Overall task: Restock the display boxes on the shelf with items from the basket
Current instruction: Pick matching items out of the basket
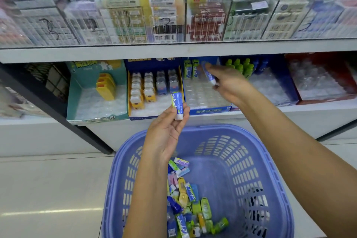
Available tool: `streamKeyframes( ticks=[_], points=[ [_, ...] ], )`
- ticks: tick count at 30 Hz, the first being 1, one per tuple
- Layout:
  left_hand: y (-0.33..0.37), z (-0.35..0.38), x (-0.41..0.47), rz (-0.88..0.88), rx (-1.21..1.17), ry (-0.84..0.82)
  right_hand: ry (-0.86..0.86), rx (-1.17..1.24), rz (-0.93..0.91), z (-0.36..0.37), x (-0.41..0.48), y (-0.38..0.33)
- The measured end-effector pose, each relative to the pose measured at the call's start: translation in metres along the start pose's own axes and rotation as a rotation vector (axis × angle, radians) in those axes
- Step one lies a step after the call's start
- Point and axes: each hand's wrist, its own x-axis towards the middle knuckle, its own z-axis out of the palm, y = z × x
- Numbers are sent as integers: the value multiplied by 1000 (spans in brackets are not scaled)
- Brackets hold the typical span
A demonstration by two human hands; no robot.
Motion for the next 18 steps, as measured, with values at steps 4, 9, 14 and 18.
streamKeyframes(
  ticks=[4, 9, 14, 18],
  points=[
    [3, -3, 1, 72, 97, 14, 222, -203, -127, 9, 20, 2],
    [6, -7, 2, 138, 164, 50, 222, -244, -284, 21, 32, 7],
    [9, -12, 5, 203, 195, 110, 222, -580, -490, 20, 34, 7],
    [8, -11, 7, 212, 230, 129, 172, -630, -485, 21, 38, 5]
  ],
)
